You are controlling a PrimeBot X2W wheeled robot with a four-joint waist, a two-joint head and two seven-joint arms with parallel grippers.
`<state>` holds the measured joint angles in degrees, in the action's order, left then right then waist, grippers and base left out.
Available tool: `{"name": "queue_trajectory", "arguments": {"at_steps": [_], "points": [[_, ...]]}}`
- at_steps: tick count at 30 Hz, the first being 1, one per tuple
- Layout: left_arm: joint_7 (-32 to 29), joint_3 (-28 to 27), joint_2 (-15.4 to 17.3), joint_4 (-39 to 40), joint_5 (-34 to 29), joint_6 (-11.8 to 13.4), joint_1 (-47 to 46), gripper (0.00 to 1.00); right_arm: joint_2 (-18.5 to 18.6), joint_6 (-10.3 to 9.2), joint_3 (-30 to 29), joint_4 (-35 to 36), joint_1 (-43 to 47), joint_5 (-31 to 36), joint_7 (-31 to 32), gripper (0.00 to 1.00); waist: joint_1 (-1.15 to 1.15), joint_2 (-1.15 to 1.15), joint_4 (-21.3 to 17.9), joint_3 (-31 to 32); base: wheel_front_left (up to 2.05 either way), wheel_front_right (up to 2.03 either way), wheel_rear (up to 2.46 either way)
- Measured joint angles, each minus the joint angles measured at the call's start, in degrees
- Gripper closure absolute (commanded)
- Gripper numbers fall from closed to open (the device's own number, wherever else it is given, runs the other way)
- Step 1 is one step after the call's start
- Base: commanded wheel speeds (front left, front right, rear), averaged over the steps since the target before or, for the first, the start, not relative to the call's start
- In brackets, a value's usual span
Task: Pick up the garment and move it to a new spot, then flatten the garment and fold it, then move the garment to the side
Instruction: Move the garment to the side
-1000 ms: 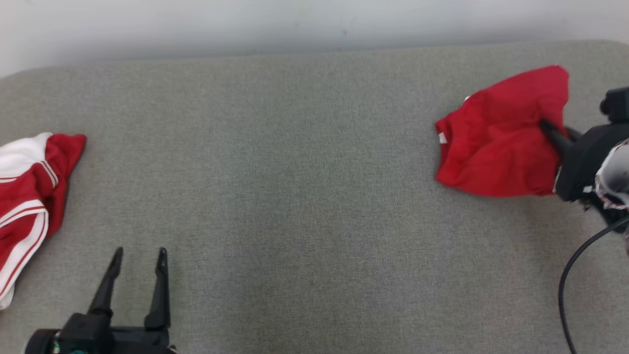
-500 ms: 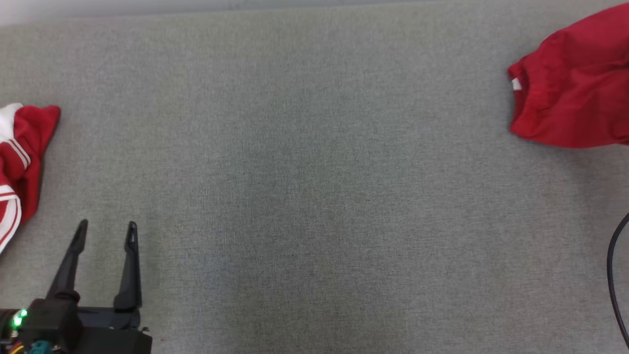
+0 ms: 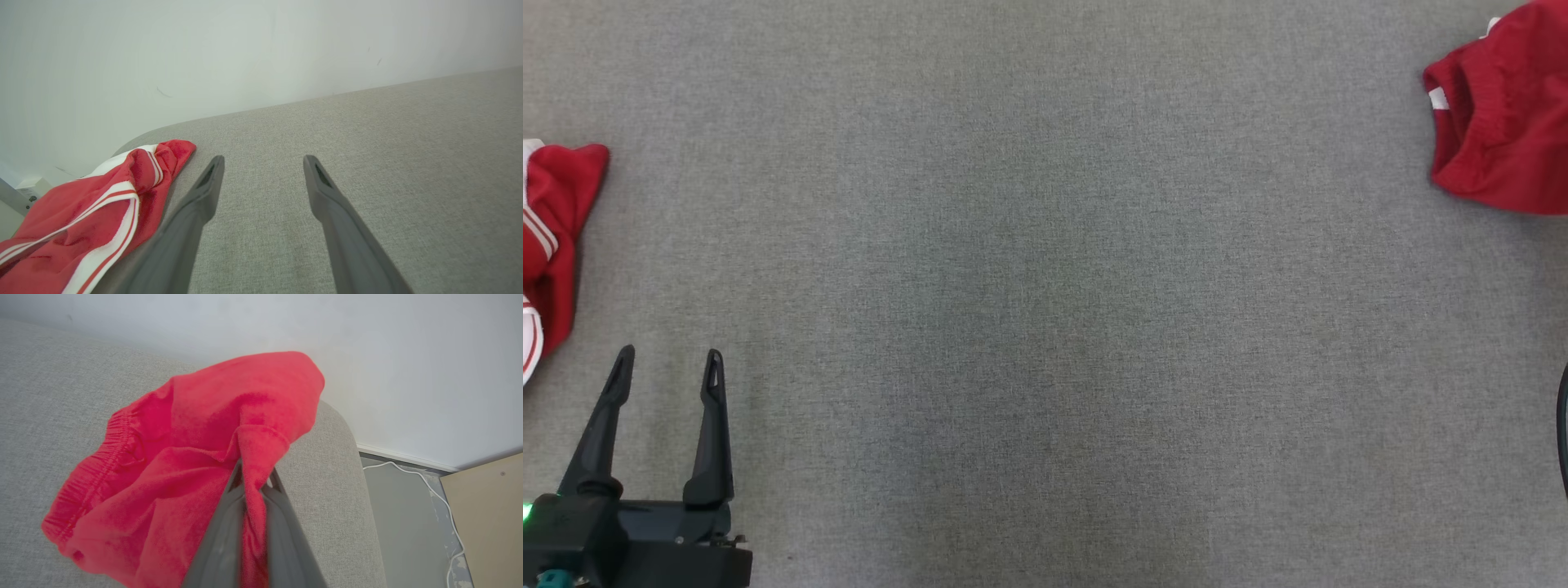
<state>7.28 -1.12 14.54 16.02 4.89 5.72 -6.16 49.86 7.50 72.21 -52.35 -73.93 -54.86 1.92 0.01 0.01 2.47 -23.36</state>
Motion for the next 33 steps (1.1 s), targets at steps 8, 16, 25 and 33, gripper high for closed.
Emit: {"name": "queue_trajectory", "arguments": {"at_steps": [8,16,25,33], "points": [[-0.18,-0.07,0.52,1.19,0.01,0.38,0.19,0.00,0.18,0.00,0.57,-1.58,-0.26,0.49,-2.05,1.00,0.00,0.00,-0.33,-1.20,0.00,0.00,0.00],[-0.18,0.03,0.76,1.60,0.02,0.52,0.17,0.00,-0.59,0.00,0.86,-5.01,-2.05,3.24,-3.24,0.00,-0.01,0.00,-0.17,-2.75,0.00,0.00,0.00],[1.78,0.64,-0.59,-0.76,1.52,0.94,-0.08,0.00,-3.33,0.01,-4.54,-7.80,-2.37,-2.14,-7.97,0.00,-0.01,0.00,-0.06,-1.43,0.00,0.00,0.00],[3.99,1.05,-1.93,-5.84,3.10,1.11,0.41,0.00,-5.42,0.01,-6.78,-5.61,-0.14,-5.92,-14.02,0.00,-0.01,-0.01,-0.51,2.33,0.00,0.00,0.00]]}}
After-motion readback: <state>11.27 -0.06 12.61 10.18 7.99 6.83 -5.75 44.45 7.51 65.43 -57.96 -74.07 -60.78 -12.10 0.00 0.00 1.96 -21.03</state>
